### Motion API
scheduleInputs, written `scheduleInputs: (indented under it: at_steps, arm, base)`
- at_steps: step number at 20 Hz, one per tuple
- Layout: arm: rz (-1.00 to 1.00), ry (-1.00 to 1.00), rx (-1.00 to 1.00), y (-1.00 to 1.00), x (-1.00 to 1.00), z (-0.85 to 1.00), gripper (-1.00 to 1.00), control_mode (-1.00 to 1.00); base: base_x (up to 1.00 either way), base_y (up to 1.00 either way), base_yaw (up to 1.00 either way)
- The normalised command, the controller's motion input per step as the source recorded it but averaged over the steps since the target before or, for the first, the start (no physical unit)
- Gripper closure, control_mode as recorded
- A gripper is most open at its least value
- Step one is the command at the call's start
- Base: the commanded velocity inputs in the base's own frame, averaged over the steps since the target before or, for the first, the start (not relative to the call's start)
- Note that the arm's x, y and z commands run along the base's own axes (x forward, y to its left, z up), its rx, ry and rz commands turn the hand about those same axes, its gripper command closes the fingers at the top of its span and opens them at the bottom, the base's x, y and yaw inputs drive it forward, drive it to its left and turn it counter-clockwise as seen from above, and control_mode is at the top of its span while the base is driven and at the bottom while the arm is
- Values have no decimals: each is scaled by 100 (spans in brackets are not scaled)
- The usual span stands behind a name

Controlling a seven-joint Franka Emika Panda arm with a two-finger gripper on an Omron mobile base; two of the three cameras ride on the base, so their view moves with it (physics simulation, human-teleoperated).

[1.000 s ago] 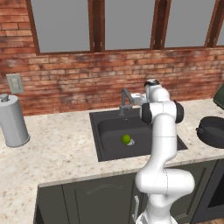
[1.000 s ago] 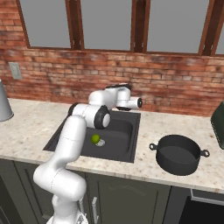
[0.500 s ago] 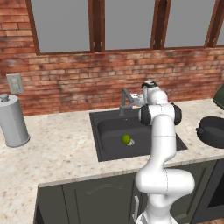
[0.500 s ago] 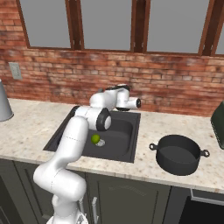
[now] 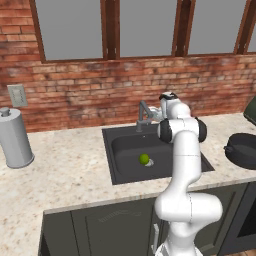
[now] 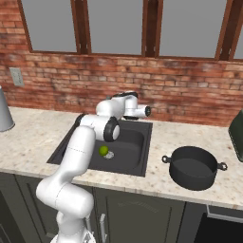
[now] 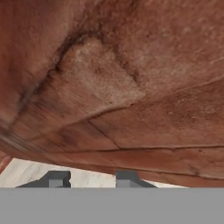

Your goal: Dump the lime from the pot into the sink. Then turn on the water and wash the lime. Then turn off the water and put the lime back in the pot.

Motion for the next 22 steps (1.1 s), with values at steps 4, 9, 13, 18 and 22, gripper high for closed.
scheduleInputs:
  at_steps: [4,9,13,18,22]
  arm:
    - [0,0,0,0,15,-30,100,-100]
    - [0,0,0,-16,8,-27,100,-100]
    - [0,0,0,-44,4,-26,100,-100]
    - [0,1,0,-55,10,-23,100,-100]
    - [-3,2,0,-66,9,-19,100,-100]
  base:
    - [0,0,0]
    - [0,0,0]
    - [0,0,0]
    - [0,0,0]
    - [0,0,0]
